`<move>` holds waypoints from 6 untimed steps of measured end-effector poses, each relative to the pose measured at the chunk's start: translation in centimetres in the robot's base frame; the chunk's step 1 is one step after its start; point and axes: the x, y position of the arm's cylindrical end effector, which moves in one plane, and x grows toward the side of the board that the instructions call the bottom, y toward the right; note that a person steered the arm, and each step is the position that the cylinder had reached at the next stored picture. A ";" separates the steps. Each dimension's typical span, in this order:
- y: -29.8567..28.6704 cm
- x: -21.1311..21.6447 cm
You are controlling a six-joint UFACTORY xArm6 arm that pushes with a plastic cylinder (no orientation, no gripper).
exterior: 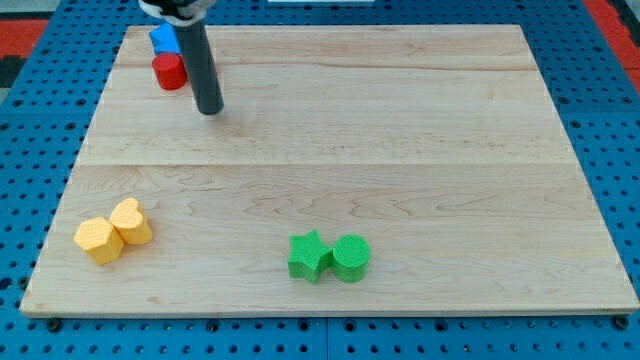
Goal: Place your arm at the bottom right of the yellow heart
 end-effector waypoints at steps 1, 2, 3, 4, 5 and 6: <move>2.9 4.6; 2.3 10.3; 0.1 14.1; -2.2 18.1; -4.6 19.6; -6.4 18.4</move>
